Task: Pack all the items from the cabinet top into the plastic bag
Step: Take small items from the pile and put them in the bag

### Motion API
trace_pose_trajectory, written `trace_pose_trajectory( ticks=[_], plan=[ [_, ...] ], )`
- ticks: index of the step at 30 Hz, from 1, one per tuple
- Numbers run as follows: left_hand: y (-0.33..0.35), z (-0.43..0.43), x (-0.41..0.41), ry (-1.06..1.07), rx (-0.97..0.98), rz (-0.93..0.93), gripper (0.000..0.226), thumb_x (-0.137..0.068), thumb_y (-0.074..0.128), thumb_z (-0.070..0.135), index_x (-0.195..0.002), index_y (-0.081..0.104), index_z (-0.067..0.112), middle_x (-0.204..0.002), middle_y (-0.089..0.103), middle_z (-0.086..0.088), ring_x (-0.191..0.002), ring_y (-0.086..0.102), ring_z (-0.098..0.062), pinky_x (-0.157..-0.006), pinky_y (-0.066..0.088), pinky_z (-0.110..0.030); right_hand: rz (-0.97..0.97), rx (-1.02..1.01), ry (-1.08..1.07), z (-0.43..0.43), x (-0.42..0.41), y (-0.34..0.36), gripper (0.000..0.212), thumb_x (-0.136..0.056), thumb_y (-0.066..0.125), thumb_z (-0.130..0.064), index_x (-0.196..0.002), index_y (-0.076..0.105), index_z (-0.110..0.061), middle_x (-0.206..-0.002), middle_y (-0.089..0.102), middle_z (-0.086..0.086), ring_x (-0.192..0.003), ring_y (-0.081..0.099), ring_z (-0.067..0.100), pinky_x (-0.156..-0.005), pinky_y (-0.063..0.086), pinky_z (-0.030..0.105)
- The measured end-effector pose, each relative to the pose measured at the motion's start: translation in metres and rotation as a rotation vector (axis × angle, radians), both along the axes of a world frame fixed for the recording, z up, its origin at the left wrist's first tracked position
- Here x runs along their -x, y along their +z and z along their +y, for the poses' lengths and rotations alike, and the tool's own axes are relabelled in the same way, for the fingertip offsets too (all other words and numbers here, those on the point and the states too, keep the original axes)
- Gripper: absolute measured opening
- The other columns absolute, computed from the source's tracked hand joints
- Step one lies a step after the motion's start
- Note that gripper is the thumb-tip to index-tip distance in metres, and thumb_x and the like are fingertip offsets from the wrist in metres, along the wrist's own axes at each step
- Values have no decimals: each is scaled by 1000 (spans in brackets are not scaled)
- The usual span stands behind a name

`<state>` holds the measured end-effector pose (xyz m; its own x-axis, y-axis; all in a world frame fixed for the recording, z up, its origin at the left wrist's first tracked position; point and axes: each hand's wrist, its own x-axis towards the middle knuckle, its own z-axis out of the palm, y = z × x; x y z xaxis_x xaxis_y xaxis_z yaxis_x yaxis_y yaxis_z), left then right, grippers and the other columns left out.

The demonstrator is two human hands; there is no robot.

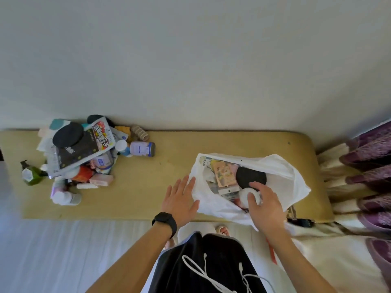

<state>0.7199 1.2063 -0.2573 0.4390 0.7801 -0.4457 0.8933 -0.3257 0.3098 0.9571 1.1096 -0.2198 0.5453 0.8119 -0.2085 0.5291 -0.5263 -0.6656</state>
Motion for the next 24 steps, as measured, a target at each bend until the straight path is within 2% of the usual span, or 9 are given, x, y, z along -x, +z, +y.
trace_pose_trajectory(
  ticks=[3,7,10,14,17,19,21,24],
  plan=[
    [-7,3,33,102,60,25,73,-96,41,46,-156,6,27,-165,0,1,-151,3,-24,-122,7,-44,-104,-112,237,6,46,6,29,-91,63,-15,-118,66,-22,-123,64,-5,-117,54,15,-94,44,27],
    [-19,5,91,250,179,108,72,-96,39,48,-156,8,26,-165,3,-3,-151,1,-30,-122,5,-47,-225,-134,598,33,106,-6,34,-92,47,-27,-118,67,-21,-124,65,-6,-121,50,14,-98,45,29],
    [-29,5,138,358,239,135,70,-96,39,49,-156,10,25,-165,3,-4,-150,1,-31,-121,6,-48,-227,-46,820,63,150,-21,33,-91,54,-20,-122,64,-20,-127,64,-3,-123,47,16,-99,48,33],
    [-48,7,199,443,288,179,71,-97,38,52,-157,8,28,-165,-3,-3,-150,-2,-31,-122,4,-48,-264,160,1038,122,199,-47,43,-93,51,-23,-136,53,-21,-143,52,-3,-134,40,18,-104,42,33],
    [-62,8,233,453,339,223,71,-97,34,56,-156,3,32,-164,-10,2,-150,-7,-33,-121,1,-50,-344,304,1096,183,231,-63,53,-94,51,-29,-146,40,-20,-153,38,3,-139,32,23,-110,36,37],
    [-69,6,250,445,372,233,70,-96,33,57,-155,0,39,-163,-13,9,-149,-9,-36,-120,1,-54,-431,372,1076,226,251,-68,59,-94,53,-32,-148,33,-17,-157,27,8,-139,30,30,-108,37,40],
    [-74,4,260,440,378,225,70,-95,34,57,-153,-4,45,-162,-17,14,-148,-7,-41,-117,6,-59,-508,363,1016,268,268,-72,65,-90,57,-32,-147,31,-17,-157,24,12,-134,34,35,-102,39,42],
    [-74,1,260,441,376,201,71,-95,37,55,-153,-3,45,-161,-18,15,-146,1,-43,-116,10,-59,-498,389,934,318,283,-81,78,-83,64,-32,-150,25,-24,-155,25,11,-133,34,38,-100,42,48]
  ],
)
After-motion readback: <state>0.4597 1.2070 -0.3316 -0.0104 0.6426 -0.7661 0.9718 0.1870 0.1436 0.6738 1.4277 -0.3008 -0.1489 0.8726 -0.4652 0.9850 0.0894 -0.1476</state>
